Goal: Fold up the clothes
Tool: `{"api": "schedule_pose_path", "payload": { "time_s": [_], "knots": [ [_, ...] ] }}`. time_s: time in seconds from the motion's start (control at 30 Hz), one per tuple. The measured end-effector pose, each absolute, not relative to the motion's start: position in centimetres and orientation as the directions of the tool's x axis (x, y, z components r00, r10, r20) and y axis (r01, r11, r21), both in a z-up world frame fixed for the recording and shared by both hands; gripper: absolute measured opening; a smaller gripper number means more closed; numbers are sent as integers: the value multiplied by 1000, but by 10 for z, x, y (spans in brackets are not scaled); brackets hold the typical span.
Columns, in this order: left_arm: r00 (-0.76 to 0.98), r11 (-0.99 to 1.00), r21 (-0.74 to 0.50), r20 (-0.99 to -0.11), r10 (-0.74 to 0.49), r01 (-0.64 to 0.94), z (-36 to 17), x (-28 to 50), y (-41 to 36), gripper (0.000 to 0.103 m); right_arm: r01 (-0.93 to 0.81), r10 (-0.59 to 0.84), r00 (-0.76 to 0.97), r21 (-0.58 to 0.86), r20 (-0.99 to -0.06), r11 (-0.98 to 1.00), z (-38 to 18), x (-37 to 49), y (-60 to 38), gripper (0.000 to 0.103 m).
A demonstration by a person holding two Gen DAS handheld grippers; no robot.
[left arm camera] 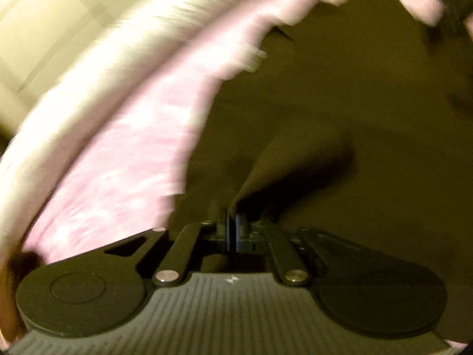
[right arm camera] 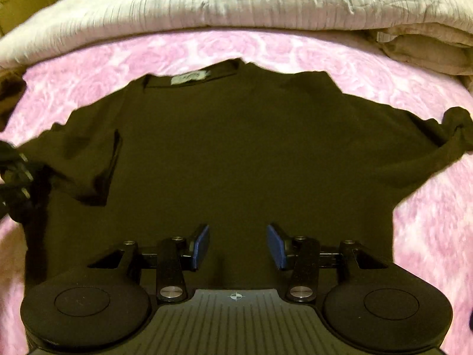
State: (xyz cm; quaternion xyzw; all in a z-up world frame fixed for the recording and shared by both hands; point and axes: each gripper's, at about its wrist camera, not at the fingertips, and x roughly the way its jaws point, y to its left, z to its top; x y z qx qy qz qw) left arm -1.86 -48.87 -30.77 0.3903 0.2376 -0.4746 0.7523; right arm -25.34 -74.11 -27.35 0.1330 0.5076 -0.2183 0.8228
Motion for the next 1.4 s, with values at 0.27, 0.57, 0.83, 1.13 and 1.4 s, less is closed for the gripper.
{"api": "schedule_pose_path", "payload": {
  "time_s": [0.27, 0.57, 0.83, 1.13, 1.4],
  "knots": [
    [609, 752, 262, -761, -224, 604, -235, 70, -240, 12, 481, -184, 390, 29, -902, 876, -267, -193, -641, 47],
    [546, 730, 214, -800, -251, 649, -245, 62, -177, 26, 256, -26, 440, 98, -898, 962, -285, -123, -514, 47],
    [542, 470, 365, -774, -326, 803, -283, 56, -251, 42, 231, 5, 403, 107, -915, 967, -302, -115, -490, 47],
    [518, -304, 542, -840, -163, 783, -350, 64, -270, 35, 197, 10, 418, 102, -908, 975, -297, -126, -492, 47],
    [554, -291, 570, -820, -144, 768, -316, 33, -214, 3, 270, 13, 391, 128, -920, 954, -296, -144, -504, 47]
  ]
}}
